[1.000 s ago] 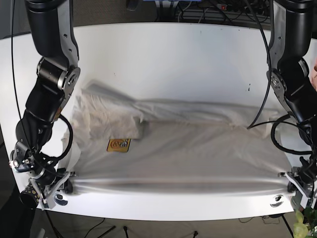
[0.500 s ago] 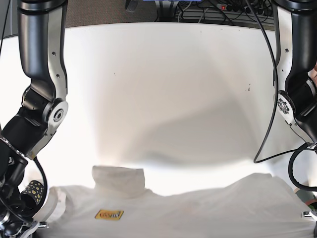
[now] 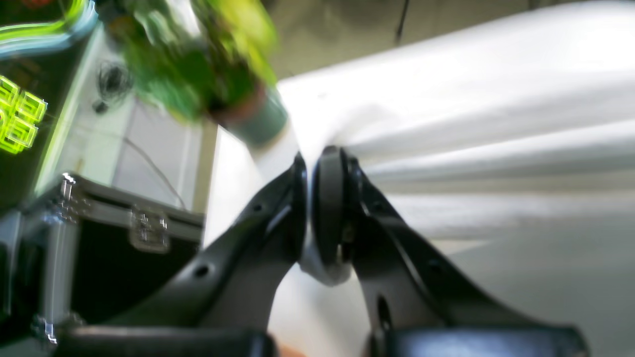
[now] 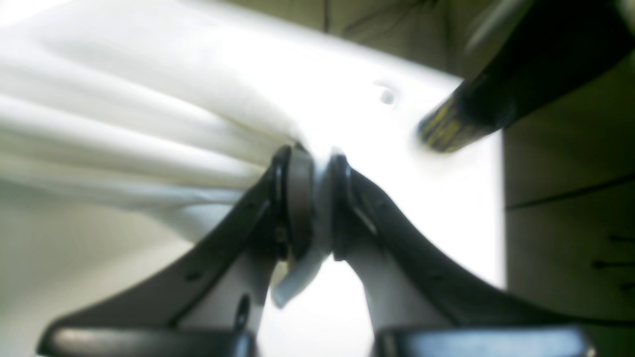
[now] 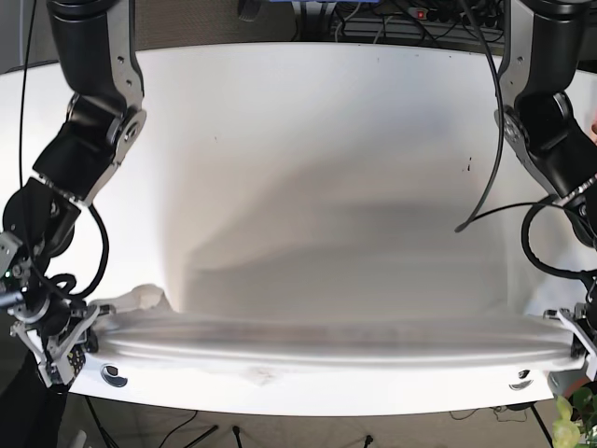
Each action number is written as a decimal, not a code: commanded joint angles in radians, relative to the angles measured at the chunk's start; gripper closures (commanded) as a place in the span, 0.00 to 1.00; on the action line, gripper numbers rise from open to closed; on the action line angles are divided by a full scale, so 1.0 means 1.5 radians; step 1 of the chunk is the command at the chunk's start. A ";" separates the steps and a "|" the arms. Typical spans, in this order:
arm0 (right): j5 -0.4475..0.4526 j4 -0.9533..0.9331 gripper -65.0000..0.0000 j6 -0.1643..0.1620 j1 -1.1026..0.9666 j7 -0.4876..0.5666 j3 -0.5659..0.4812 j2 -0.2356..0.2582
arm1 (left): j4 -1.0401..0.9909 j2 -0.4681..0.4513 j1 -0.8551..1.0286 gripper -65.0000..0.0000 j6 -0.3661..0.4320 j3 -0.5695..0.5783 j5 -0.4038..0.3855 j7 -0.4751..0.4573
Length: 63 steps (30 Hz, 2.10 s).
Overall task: Fold the T-shirt properly
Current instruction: 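Lift the shirt by the seams and fold it over toward the collar, then release the folded edge and raise both grippers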
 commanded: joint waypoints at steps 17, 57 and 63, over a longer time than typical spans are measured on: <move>0.141 0.138 0.93 -0.004 -0.382 0.011 0.121 0.000 | 0.105 -0.018 0.401 1.00 -0.001 -0.129 -0.159 -0.038; 0.368 0.318 0.16 -0.004 -0.657 0.010 0.137 -0.038 | 0.340 -0.016 0.576 0.31 0.006 -0.155 -0.318 0.050; 0.288 0.318 0.16 -0.004 -0.625 0.010 0.075 -0.060 | 0.340 0.023 0.571 0.31 0.024 -0.057 -0.237 0.053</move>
